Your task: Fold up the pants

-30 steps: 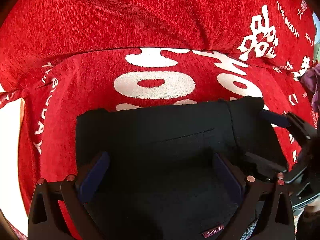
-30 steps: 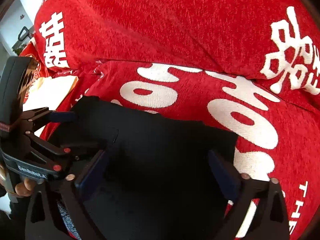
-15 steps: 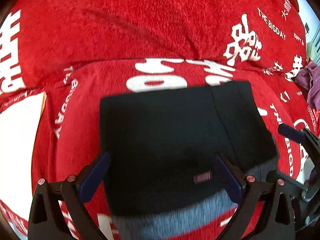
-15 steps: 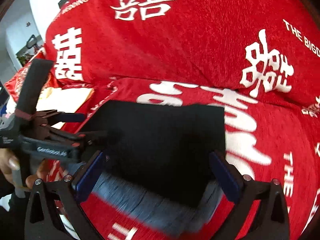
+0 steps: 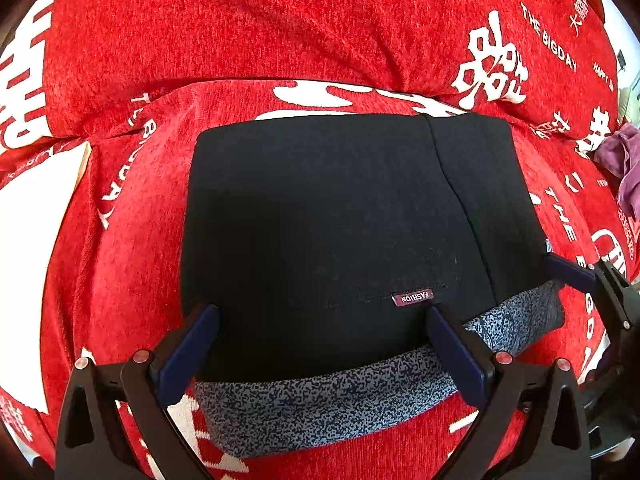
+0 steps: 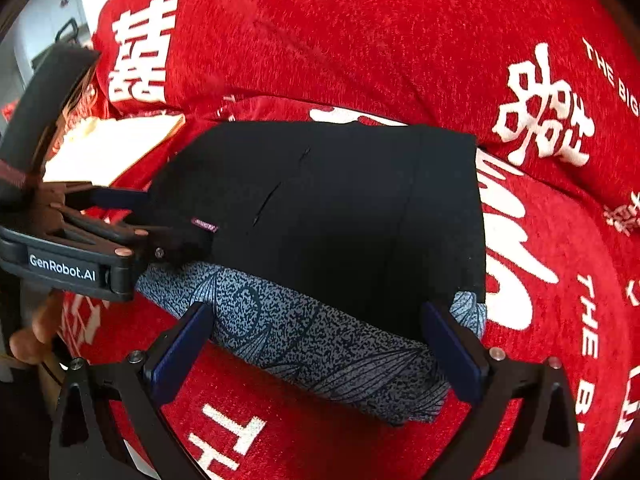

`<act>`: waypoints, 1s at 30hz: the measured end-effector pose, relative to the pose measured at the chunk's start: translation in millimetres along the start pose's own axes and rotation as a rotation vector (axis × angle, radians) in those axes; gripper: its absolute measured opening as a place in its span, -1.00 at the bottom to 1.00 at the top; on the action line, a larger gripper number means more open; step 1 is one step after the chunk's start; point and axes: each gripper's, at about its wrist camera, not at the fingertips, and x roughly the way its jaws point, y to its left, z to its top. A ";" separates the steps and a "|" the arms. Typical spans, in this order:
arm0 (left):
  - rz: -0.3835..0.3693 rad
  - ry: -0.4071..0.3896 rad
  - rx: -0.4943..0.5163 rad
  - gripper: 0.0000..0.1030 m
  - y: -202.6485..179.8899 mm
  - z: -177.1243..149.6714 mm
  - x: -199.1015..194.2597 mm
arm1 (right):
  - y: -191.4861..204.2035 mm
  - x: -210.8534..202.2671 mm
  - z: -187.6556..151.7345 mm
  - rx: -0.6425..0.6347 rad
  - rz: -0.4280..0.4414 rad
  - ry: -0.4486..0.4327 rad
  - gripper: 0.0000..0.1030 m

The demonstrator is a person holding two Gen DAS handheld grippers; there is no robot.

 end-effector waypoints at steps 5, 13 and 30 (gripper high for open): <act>-0.044 -0.028 -0.010 1.00 -2.7 -14.4 -27.5 | 4.0 -39.9 -4.1 0.085 0.096 -0.078 1.00; 0.056 0.008 0.079 1.00 -20.8 -25.6 -22.3 | 0.4 -18.4 -24.9 0.140 0.103 0.014 1.00; 0.118 -0.167 -0.008 1.00 -30.3 -31.2 -93.9 | 7.1 -75.8 -8.5 0.203 -0.255 -0.029 1.00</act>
